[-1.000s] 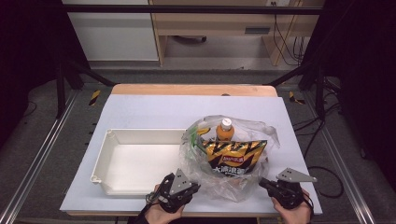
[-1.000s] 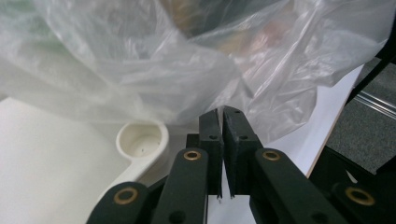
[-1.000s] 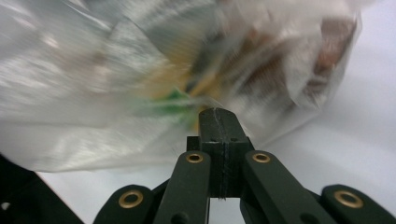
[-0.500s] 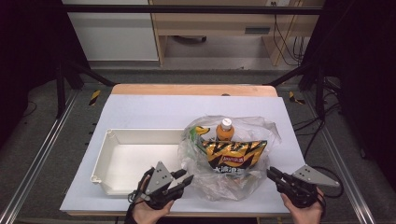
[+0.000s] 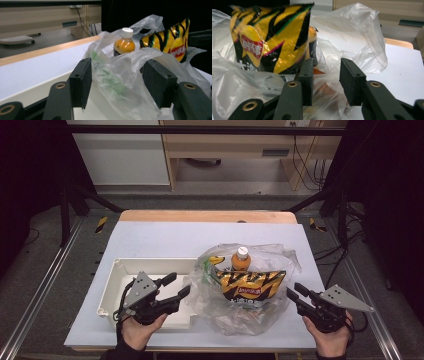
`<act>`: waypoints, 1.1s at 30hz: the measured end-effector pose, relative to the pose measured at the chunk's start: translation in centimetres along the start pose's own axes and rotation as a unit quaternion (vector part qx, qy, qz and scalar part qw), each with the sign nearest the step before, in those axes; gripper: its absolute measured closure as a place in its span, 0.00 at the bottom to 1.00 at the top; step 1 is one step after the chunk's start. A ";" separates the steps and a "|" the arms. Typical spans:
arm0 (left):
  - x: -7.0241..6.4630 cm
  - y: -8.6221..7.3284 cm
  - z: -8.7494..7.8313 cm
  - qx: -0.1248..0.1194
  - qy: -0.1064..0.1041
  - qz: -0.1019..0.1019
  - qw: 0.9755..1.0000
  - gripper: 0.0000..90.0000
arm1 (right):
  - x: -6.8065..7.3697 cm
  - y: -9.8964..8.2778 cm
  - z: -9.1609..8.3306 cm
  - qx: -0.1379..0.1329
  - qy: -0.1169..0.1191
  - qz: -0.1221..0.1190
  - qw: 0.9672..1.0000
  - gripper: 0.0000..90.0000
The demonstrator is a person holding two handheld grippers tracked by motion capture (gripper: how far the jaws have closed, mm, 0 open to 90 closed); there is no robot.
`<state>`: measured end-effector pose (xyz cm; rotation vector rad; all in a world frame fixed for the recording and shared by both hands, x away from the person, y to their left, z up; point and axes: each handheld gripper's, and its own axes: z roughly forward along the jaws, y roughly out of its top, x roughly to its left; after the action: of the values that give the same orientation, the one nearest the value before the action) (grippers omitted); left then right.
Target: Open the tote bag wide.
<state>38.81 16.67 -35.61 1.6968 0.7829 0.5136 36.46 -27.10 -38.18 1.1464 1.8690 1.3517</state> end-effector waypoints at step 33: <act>-3.2 -5.6 2.0 0.123 -0.068 0.036 0.989 0.86 | 11.6 -1.9 7.8 0.068 0.164 -0.041 0.983 0.94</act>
<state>36.72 13.74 -41.38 1.9717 0.7105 0.3575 36.68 -13.57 -42.10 0.9407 2.2468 1.4533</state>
